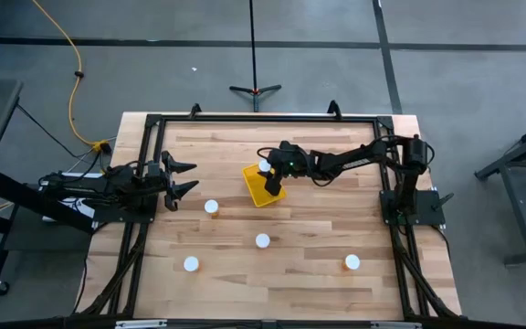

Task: Pick and place pill bottles into a basket
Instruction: Put the orange pill bottle into the yellow bin

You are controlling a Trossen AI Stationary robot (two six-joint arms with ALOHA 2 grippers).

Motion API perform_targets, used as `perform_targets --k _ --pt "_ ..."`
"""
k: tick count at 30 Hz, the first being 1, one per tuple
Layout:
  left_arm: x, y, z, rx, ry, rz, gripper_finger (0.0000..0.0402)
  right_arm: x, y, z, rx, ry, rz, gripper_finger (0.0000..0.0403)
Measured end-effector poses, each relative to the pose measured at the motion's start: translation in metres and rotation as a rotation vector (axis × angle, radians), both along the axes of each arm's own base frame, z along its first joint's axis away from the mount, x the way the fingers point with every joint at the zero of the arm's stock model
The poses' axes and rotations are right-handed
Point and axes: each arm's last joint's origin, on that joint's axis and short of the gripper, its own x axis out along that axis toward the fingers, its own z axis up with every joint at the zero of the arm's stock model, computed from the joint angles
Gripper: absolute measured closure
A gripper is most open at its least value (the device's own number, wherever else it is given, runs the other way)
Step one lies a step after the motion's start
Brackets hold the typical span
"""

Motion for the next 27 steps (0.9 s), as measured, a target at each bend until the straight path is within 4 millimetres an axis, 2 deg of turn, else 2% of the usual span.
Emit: perform_targets --k 19,27 --pt "0.0 0.0 0.0 0.0 0.0 0.0 0.011 -0.0005 0.0013 -0.0013 0.002 0.016 0.012 0.019" --pt "0.0 0.0 0.0 0.0 0.0 0.0 0.011 -0.0005 0.0014 -0.0015 0.005 0.017 0.007 0.0114"
